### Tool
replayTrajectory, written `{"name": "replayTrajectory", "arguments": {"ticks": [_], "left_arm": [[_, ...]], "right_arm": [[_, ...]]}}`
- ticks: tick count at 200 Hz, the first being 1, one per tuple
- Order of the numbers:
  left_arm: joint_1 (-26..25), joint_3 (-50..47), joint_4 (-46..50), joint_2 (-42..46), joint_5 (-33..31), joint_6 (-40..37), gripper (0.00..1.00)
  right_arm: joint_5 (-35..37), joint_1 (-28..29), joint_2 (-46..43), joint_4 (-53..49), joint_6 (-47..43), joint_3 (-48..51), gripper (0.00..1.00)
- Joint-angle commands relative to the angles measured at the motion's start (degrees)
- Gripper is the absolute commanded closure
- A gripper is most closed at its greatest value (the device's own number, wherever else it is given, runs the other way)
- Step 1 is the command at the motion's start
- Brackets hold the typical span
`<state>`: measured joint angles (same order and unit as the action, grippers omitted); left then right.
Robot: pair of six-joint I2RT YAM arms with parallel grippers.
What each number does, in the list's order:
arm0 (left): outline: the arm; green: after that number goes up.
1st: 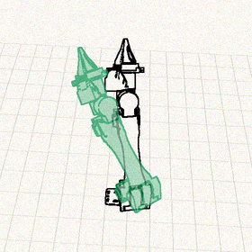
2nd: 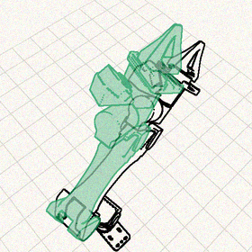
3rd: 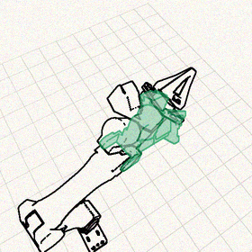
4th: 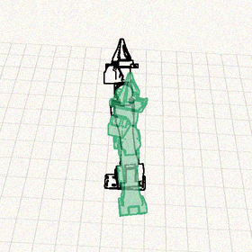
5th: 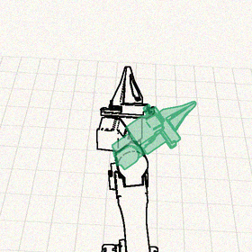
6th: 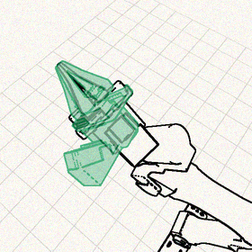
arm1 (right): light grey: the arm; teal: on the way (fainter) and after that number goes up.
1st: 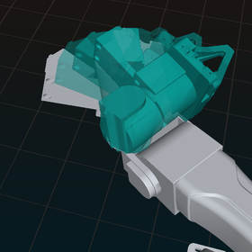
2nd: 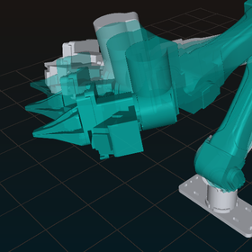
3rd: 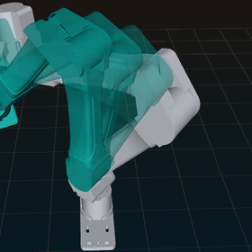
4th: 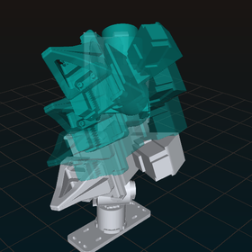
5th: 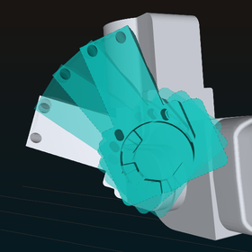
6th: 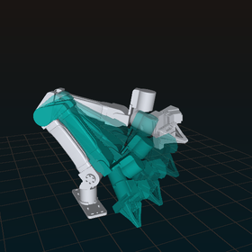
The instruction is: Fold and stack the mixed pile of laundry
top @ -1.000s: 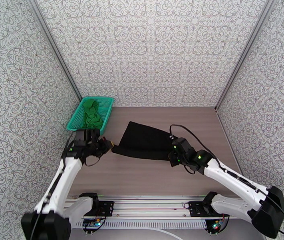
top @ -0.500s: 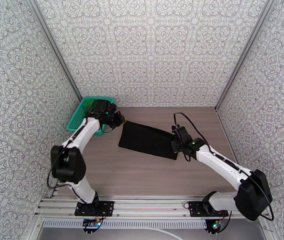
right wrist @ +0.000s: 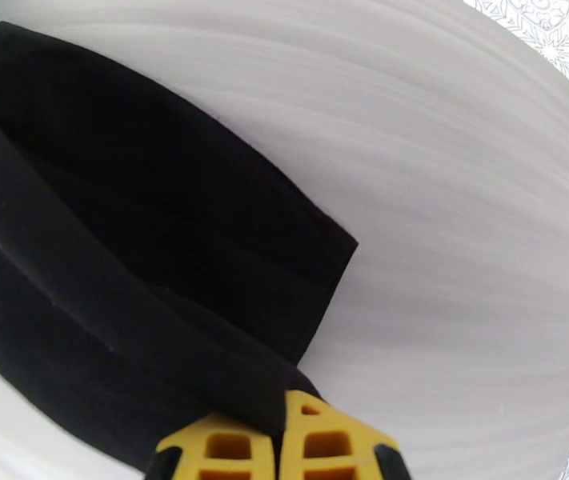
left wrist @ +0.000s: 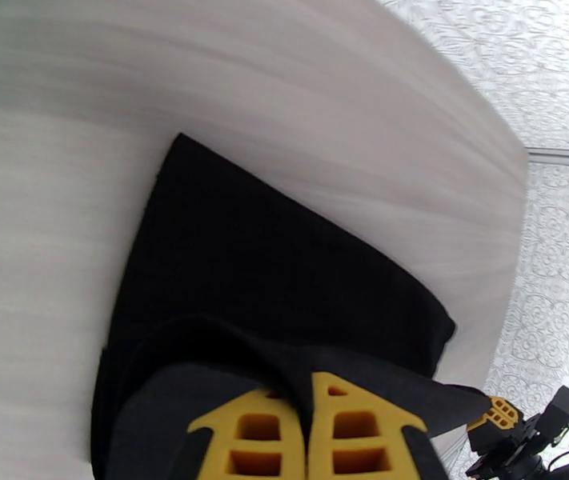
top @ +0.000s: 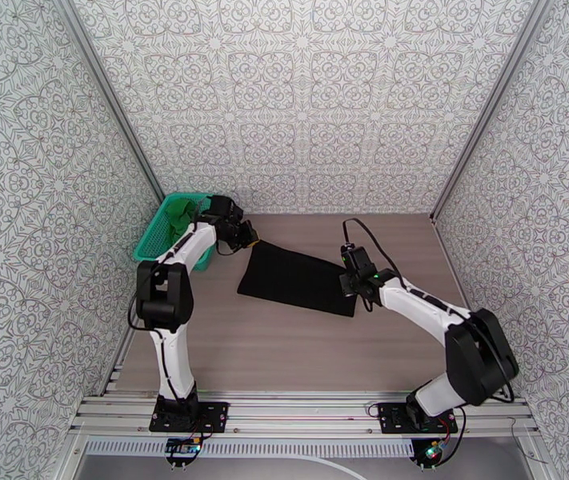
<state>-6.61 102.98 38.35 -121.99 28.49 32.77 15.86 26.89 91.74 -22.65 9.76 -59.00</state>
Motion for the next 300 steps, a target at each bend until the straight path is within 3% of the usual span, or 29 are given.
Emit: {"name": "replayTrajectory", "arguments": {"ticks": [1,83,115,129,140,156,182,204,240,266,300], "left_arm": [[1.58,2.36,-2.14,-2.32,-3.62,-0.79,1.0],[1.79,3.28,-8.41,-9.1,-4.48,2.25,1.0],[2.12,4.03,-8.66,-10.36,-4.59,2.63,0.56],[2.26,4.0,-9.11,-10.3,-4.29,2.95,0.46],[2.34,3.98,-9.5,-9.95,-3.66,3.22,0.43],[2.35,3.54,-10.03,-8.25,-3.08,3.18,0.42],[2.55,1.2,-10.87,-2.32,-3.56,2.18,0.37],[3.06,-2.73,-10.83,4.28,-4.77,0.96,0.34],[3.03,-11.9,-7.81,16.85,-8.11,-1.75,0.33],[1.94,-18.34,-4.68,24.03,-11.07,-3.04,0.33],[-1.14,-23.44,-2.0,27.23,-16.65,-4.17,0.36]], "right_arm": [[1.72,-1.79,3.37,2.13,-0.71,-1.71,1.0],[-1.81,-4.47,13.26,-0.14,1.73,-10.28,1.0],[-3.56,-5.61,15.99,-1.62,3.17,-12.63,1.0],[-4.07,-5.82,16.58,-2.15,3.78,-13.52,0.82],[-4.4,-5.9,16.5,-2.47,4.07,-14.39,0.62],[-4.94,-5.89,15.83,-3.07,4.47,-15.53,0.4],[-5.74,-5.96,13.5,-4.98,4.94,-17.9,0.18],[-5.45,-6.0,10.5,-7.83,6.84,-19.08,0.1],[-5.18,-6.99,6.28,-18.49,16.68,-18.83,0.08],[-11.18,-6.95,3.52,-19.51,20.26,-14.91,0.08],[-11.32,-7.35,2.01,-18.08,23.95,-9.41,0.08]]}}
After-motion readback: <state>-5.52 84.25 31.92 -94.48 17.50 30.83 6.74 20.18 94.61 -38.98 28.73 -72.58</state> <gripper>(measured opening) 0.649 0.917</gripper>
